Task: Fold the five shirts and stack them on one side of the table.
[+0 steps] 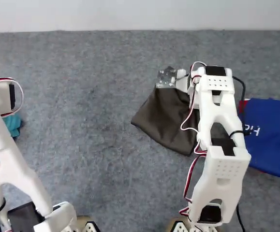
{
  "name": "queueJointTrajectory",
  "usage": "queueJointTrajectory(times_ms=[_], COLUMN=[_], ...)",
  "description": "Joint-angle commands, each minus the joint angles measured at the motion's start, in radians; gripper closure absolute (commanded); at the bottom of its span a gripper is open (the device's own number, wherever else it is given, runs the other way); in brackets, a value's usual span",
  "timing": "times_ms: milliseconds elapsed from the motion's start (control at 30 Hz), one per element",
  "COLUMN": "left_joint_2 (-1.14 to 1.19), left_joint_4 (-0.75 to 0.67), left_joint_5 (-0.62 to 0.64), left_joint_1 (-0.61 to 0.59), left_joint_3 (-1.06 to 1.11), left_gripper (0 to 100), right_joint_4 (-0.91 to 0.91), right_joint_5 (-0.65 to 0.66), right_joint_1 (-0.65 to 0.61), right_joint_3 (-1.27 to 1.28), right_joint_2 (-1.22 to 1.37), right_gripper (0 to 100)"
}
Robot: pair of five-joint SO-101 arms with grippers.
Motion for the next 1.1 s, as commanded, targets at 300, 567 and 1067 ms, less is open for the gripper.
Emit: queueJointTrajectory(times_ms=[300, 567, 1067], left_joint_2=[-0.031, -0.031, -0.032], left_joint_4=[0.020, 0.020, 0.020], left_joint_5=[-0.002, -0.002, -0.002], left_joint_1=[0.000, 0.000, -0.052], left_joint_3=[-0.002, -0.002, -0.002], left_gripper=[98, 98, 98], right_joint_4=[0.105, 0.292, 0.104], right_joint_5=[-0.997, -1.637, -2.015], right_joint_1=[-0.048, -0.159, -0.134], right_joint_3=[-0.054, -0.052, -0.052], right_joint_2=[-0.254, -0.282, 0.064], right_gripper=[68.6, 62.6, 52.2])
